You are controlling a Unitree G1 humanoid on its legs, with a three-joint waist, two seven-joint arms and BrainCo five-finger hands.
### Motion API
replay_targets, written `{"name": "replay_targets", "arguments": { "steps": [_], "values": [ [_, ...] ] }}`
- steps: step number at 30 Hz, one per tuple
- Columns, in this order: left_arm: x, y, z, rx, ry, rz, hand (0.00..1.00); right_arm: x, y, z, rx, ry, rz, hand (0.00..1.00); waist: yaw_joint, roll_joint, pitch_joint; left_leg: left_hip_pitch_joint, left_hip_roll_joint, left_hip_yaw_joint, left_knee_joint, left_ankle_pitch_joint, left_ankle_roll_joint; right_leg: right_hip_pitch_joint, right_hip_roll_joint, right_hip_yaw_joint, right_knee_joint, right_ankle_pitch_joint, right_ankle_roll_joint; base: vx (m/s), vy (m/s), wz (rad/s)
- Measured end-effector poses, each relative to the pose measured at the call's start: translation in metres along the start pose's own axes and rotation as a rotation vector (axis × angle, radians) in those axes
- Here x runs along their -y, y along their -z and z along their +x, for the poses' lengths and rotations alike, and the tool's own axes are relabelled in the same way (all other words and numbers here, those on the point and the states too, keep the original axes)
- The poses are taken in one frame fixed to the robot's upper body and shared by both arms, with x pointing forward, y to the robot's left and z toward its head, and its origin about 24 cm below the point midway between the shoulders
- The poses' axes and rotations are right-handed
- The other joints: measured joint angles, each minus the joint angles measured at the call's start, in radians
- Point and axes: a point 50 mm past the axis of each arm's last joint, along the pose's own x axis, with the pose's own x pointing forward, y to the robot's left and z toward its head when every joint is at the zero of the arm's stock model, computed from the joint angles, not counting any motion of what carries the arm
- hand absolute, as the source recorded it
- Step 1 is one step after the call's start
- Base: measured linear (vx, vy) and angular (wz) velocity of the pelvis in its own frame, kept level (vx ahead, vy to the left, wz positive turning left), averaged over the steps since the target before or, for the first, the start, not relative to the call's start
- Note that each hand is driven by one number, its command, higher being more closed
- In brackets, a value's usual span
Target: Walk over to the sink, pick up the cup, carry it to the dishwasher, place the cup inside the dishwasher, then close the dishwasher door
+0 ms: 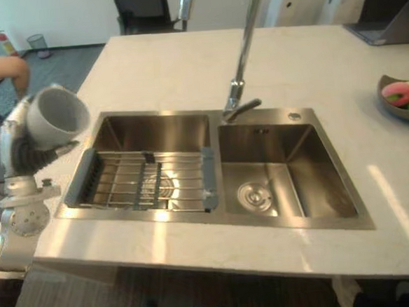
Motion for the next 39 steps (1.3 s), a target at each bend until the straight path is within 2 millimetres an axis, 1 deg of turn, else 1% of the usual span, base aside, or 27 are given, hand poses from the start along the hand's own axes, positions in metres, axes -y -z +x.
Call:
{"name": "replay_targets", "arguments": {
  "steps": [2, 3, 4, 7, 10, 13, 14, 15, 17, 18, 19, 20, 21, 22, 23, 24, 26, 27, 30, 32, 33, 34, 35, 36, 37, 38, 39],
  "values": [
    [-0.009, 0.007, 0.001, -0.089, -0.093, -0.098, 1.0, -0.012, 0.001, 0.003, 0.01, -0.033, 0.039, 0.0, 0.001, -0.006, -0.012, -0.007, 0.001, -0.005, 0.009, -0.001, 0.0, 0.001, 0.001, -0.008, 0.0, 0.0, 0.0, -0.02, -0.004, 0.11],
    [-0.012, 0.01, 0.0, -0.14, -0.133, -0.179, 1.0, -0.009, 0.001, 0.003, 0.008, -0.016, 0.037, 0.0, 0.006, -0.008, -0.019, -0.009, 0.0, -0.011, 0.01, -0.001, 0.0, 0.001, 0.001, -0.013, 0.0, 0.0, 0.0, -0.02, -0.003, 0.12],
    [-0.017, 0.016, 0.0, -0.212, -0.186, -0.322, 1.0, -0.005, 0.004, 0.003, 0.011, -0.015, 0.077, 0.0, 0.018, -0.009, -0.027, -0.011, -0.001, -0.018, 0.01, -0.001, 0.001, 0.0, 0.001, -0.014, 0.0, -0.001, 0.0, -0.01, 0.003, 0.09],
    [-0.03, 0.03, -0.004, -0.343, -0.336, -0.559, 1.0, 0.0, 0.007, 0.002, 0.029, -0.006, 0.139, 0.0, 0.034, -0.017, -0.043, -0.02, 0.0, -0.021, 0.01, 0.0, 0.0, -0.009, 0.002, -0.016, 0.0, 0.0, -0.001, -0.01, 0.002, 0.02],
    [-0.037, 0.036, -0.01, -0.389, -0.432, -0.636, 1.0, 0.002, 0.01, 0.002, 0.039, 0.008, 0.147, 0.0, 0.042, -0.029, -0.051, -0.019, -0.002, -0.021, 0.013, 0.001, 0.0, -0.008, 0.002, -0.015, 0.001, 0.001, -0.002, 0.0, 0.0, 0.0],
    [-0.035, 0.038, -0.016, -0.419, -0.463, -0.654, 1.0, 0.003, 0.009, 0.003, 0.067, 0.017, 0.137, 0.0, 0.045, -0.034, -0.054, -0.019, -0.009, -0.025, 0.014, -0.001, 0.002, -0.018, -0.006, -0.015, 0.035, -0.012, -0.002, 0.0, 0.01, 0.02],
    [-0.032, 0.039, -0.021, -0.444, -0.472, -0.669, 1.0, 0.002, 0.007, 0.003, 0.088, 0.015, 0.143, 0.0, 0.043, -0.031, -0.053, -0.023, -0.015, -0.041, 0.02, -0.013, -0.002, -0.05, -0.028, -0.016, 0.134, -0.061, 0.001, 0.0, 0.035, 0.27],
    [-0.027, 0.039, -0.025, -0.47, -0.478, -0.704, 1.0, 0.002, 0.007, 0.003, 0.101, 0.014, 0.148, 0.0, 0.038, -0.038, -0.053, -0.035, -0.033, -0.07, 0.031, -0.021, 0.006, -0.094, -0.063, -0.017, 0.268, -0.129, 0.008, -0.01, 0.036, 0.45],
    [-0.018, 0.041, -0.031, -0.513, -0.469, -0.744, 1.0, 0.002, 0.011, 0.003, 0.1, 0.015, 0.155, 0.0, 0.023, -0.046, -0.051, -0.048, -0.064, -0.131, 0.051, -0.029, 0.017, -0.137, -0.12, -0.005, 0.434, -0.194, 0.02, -0.02, 0.006, 0.96],
    [-0.014, 0.042, -0.036, -0.542, -0.471, -0.753, 1.0, 0.003, 0.012, 0.003, 0.098, 0.016, 0.157, 0.0, 0.02, -0.051, -0.054, -0.058, -0.075, -0.169, 0.067, -0.024, 0.014, -0.153, -0.128, 0.039, 0.494, -0.199, 0.023, -0.01, -0.008, 1.1],
    [-0.014, 0.043, -0.038, -0.551, -0.471, -0.748, 1.0, 0.002, 0.012, 0.004, 0.097, 0.014, 0.155, 0.0, 0.022, -0.05, -0.053, -0.066, -0.079, -0.184, 0.079, -0.021, 0.017, -0.152, -0.124, 0.071, 0.495, -0.201, 0.027, 0.04, -0.024, 0.99],
    [-0.016, 0.046, -0.043, -0.564, -0.468, -0.729, 1.0, -0.002, 0.012, 0.005, 0.091, 0.005, 0.144, 0.0, 0.031, -0.055, -0.057, -0.094, -0.085, -0.198, 0.1, -0.012, 0.026, -0.134, -0.116, 0.129, 0.458, -0.216, 0.052, 0.07, -0.052, 0.66],
    [-0.018, 0.047, -0.046, -0.576, -0.476, -0.706, 1.0, -0.009, 0.011, 0.006, 0.079, -0.004, 0.117, 0.0, 0.052, -0.075, -0.055, -0.114, -0.097, -0.204, 0.124, -0.01, 0.026, -0.109, -0.112, 0.172, 0.394, -0.234, 0.062, 0.05, -0.068, 0.53],
    [-0.018, 0.048, -0.047, -0.583, -0.48, -0.696, 1.0, -0.009, 0.011, 0.007, 0.071, 0.006, 0.109, 0.0, 0.061, -0.078, -0.053, -0.122, -0.099, -0.204, 0.133, -0.01, 0.026, -0.101, -0.11, 0.181, 0.372, -0.238, 0.061, 0.01, -0.061, 0.31],
    [-0.018, 0.05, -0.052, -0.609, -0.485, -0.657, 1.0, -0.008, 0.011, 0.007, 0.052, 0.017, 0.092, 0.0, 0.08, -0.078, -0.041, -0.142, -0.097, -0.207, 0.161, -0.011, 0.024, -0.072, -0.096, 0.186, 0.308, -0.233, 0.05, -0.12, -0.04, 0.22],
    [-0.021, 0.054, -0.064, -0.654, -0.473, -0.584, 1.0, -0.013, 0.007, 0.007, 0.044, 0.006, 0.059, 0.0, 0.094, -0.049, -0.02, -0.152, -0.078, -0.197, 0.188, -0.012, 0.019, -0.044, -0.07, 0.178, 0.258, -0.202, 0.039, -0.15, -0.04, 0.21],
    [-0.022, 0.057, -0.072, -0.68, -0.45, -0.52, 1.0, -0.015, -0.003, 0.006, 0.05, 0.003, 0.014, 0.0, 0.099, -0.029, -0.01, -0.157, -0.057, -0.19, 0.189, -0.007, 0.006, -0.039, -0.048, 0.166, 0.254, -0.192, 0.027, -0.16, -0.043, 0.19],
    [-0.022, 0.059, -0.076, -0.692, -0.426, -0.483, 1.0, -0.019, -0.009, 0.005, 0.055, -0.01, -0.03, 0.0, 0.099, 0.008, 0.014, -0.161, -0.047, -0.196, 0.169, 0.011, -0.007, -0.04, -0.037, 0.145, 0.27, -0.193, 0.014, -0.23, -0.062, 0.28],
    [-0.024, 0.06, -0.074, -0.672, -0.391, -0.453, 1.0, -0.022, -0.018, 0.003, 0.079, -0.025, -0.096, 0.0, 0.087, 0.032, 0.027, -0.149, -0.019, -0.152, 0.109, 0.017, -0.015, -0.042, -0.036, 0.087, 0.325, -0.215, 0.002, -0.27, -0.102, 0.63],
    [-0.035, 0.065, -0.075, -0.66, -0.372, -0.412, 1.0, -0.021, -0.02, 0.003, 0.084, -0.014, -0.117, 0.0, 0.09, 0.039, 0.029, -0.12, -0.001, -0.091, 0.052, 0.002, -0.012, -0.04, -0.047, 0.043, 0.344, -0.223, -0.004, -0.12, -0.061, 0.65],
    [-0.047, 0.07, -0.078, -0.657, -0.369, -0.366, 1.0, -0.021, -0.019, 0.003, 0.079, -0.003, -0.122, 0.0, 0.097, 0.025, 0.031, -0.108, 0.01, -0.027, 0.032, -0.054, -0.011, -0.041, -0.065, 0.033, 0.335, -0.209, -0.021, -0.08, 0.054, 0.32],
    [-0.053, 0.072, -0.077, -0.647, -0.368, -0.351, 1.0, -0.022, -0.016, 0.004, 0.07, -0.002, -0.125, 0.0, 0.108, -0.003, 0.033, -0.123, 0.011, 0.033, 0.062, -0.047, 0.028, -0.047, -0.094, 0.014, 0.337, -0.204, -0.024, -0.07, 0.071, 0.48],
    [-0.055, 0.072, -0.074, -0.635, -0.361, -0.353, 1.0, -0.023, -0.016, 0.004, 0.071, -0.007, -0.133, 0.0, 0.115, -0.005, 0.037, -0.151, 0.006, 0.074, 0.142, -0.024, 0.07, -0.052, -0.127, -0.014, 0.346, -0.202, -0.026, -0.08, 0.058, 0.68],
    [-0.057, 0.071, -0.073, -0.623, -0.352, -0.36, 1.0, -0.024, -0.017, 0.004, 0.074, -0.006, -0.14, 0.0, 0.115, -0.022, 0.045, -0.185, 0.008, 0.103, 0.274, -0.01, 0.098, -0.057, -0.167, -0.047, 0.355, -0.197, -0.019, -0.1, -0.023, 0.9],
    [-0.057, 0.07, -0.072, -0.614, -0.351, -0.368, 1.0, -0.022, -0.019, 0.004, 0.086, 0.007, -0.145, 0.0, 0.116, -0.023, 0.043, -0.195, 0.04, 0.128, 0.398, -0.029, 0.116, -0.057, -0.203, -0.08, 0.364, -0.191, -0.014, -0.11, -0.01, 0.77],
    [-0.058, 0.069, -0.072, -0.605, -0.346, -0.372, 1.0, -0.021, -0.02, 0.003, 0.088, 0.015, -0.152, 0.0, 0.116, -0.023, 0.042, -0.193, 0.066, 0.14, 0.449, -0.039, 0.123, -0.057, -0.218, -0.096, 0.368, -0.189, -0.01, -0.11, 0.074, 0.8],
    [-0.058, 0.065, -0.07, -0.584, -0.338, -0.385, 1.0, -0.02, -0.023, 0.002, 0.094, 0.024, -0.154, 0.0, 0.111, -0.022, 0.04, -0.192, 0.125, 0.155, 0.526, -0.043, 0.125, -0.059, -0.248, -0.134, 0.379, -0.182, 0.001, -0.07, 0.158, 0.74]
  ]
}}
